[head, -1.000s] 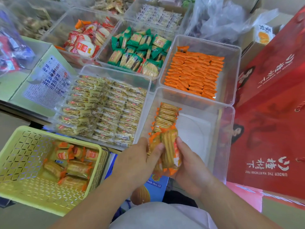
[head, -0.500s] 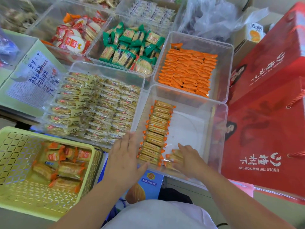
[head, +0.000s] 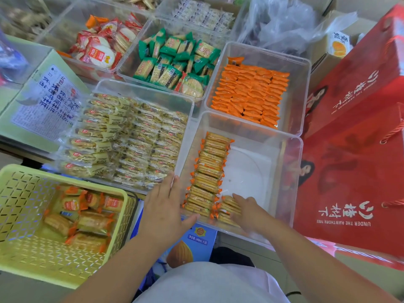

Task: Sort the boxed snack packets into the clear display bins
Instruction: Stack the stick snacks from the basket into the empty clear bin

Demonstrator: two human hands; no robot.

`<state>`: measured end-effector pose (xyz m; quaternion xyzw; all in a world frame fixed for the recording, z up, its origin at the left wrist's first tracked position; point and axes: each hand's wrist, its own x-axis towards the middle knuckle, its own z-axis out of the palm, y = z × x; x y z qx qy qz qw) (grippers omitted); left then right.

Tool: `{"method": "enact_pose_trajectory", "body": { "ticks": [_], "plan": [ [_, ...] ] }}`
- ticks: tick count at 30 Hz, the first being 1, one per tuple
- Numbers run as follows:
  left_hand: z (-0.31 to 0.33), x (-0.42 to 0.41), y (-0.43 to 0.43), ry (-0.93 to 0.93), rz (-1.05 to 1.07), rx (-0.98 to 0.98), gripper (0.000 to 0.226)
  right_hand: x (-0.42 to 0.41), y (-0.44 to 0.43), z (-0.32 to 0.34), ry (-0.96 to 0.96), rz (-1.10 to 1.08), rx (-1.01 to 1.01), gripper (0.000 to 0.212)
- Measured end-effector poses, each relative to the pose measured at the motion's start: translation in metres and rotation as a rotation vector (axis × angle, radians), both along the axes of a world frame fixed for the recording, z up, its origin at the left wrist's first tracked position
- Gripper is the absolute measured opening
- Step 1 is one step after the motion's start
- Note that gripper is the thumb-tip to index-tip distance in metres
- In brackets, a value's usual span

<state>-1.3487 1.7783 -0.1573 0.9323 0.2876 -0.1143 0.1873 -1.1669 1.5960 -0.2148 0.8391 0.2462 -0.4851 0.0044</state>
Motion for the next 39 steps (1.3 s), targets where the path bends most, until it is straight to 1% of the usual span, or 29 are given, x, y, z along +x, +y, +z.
{"method": "enact_pose_trajectory", "body": {
  "ticks": [7,12,15,17,19,21,22,25,27,28,30,31,33,35,37,39],
  "plan": [
    [0.0,0.001,-0.001,0.025,-0.002,0.003,0.112,-0.008,0.02,-0.005,0.033,-0.047,0.065,0.066],
    [0.001,0.001,0.0,0.042,-0.016,0.005,0.112,-0.009,0.02,-0.007,0.086,-0.089,0.087,0.072],
    [0.007,-0.004,0.0,-0.006,-0.025,-0.03,0.106,-0.01,0.018,-0.007,0.071,-0.071,0.097,0.082],
    [0.017,-0.013,0.0,-0.093,-0.018,-0.058,0.096,-0.009,0.016,-0.006,0.051,-0.03,0.07,0.088],
    [0.03,-0.031,0.005,-0.236,-0.009,-0.061,0.077,-0.009,0.017,-0.004,0.015,0.013,0.022,0.091],
    [0.039,-0.055,0.017,-0.401,0.02,-0.022,0.056,-0.009,0.019,0.0,-0.017,-0.001,-0.007,0.093],
    [0.043,-0.069,0.026,-0.462,0.039,0.015,0.049,-0.01,0.021,0.004,-0.03,-0.017,-0.011,0.093],
    [0.046,-0.113,0.071,-0.528,0.1,0.085,0.035,-0.018,0.03,0.021,-0.125,-0.096,-0.023,0.089],
    [0.039,-0.143,0.111,-0.475,0.134,0.076,0.03,-0.032,0.04,0.038,-0.29,-0.12,-0.016,0.081],
    [0.033,-0.157,0.131,-0.402,0.139,0.05,0.029,-0.043,0.046,0.048,-0.383,-0.12,0.014,0.075],
    [0.021,-0.179,0.168,-0.196,0.124,-0.02,0.04,-0.072,0.061,0.068,-0.524,-0.18,0.171,0.061],
    [0.016,-0.188,0.184,-0.108,0.106,-0.047,0.048,-0.09,0.07,0.077,-0.555,-0.214,0.283,0.053],
    [0.007,-0.196,0.21,0.009,0.058,-0.073,0.063,-0.133,0.091,0.091,-0.555,-0.206,0.461,0.043],
    [-0.002,-0.197,0.227,0.092,0.027,-0.099,0.075,-0.175,0.112,0.1,-0.471,-0.199,0.569,0.038],
    [-0.01,-0.192,0.237,0.17,0.016,-0.121,0.085,-0.209,0.13,0.102,-0.365,-0.212,0.623,0.037],
    [-0.018,-0.187,0.242,0.237,0.003,-0.118,0.093,-0.234,0.142,0.099,-0.309,-0.231,0.626,0.037]
  ]
}}
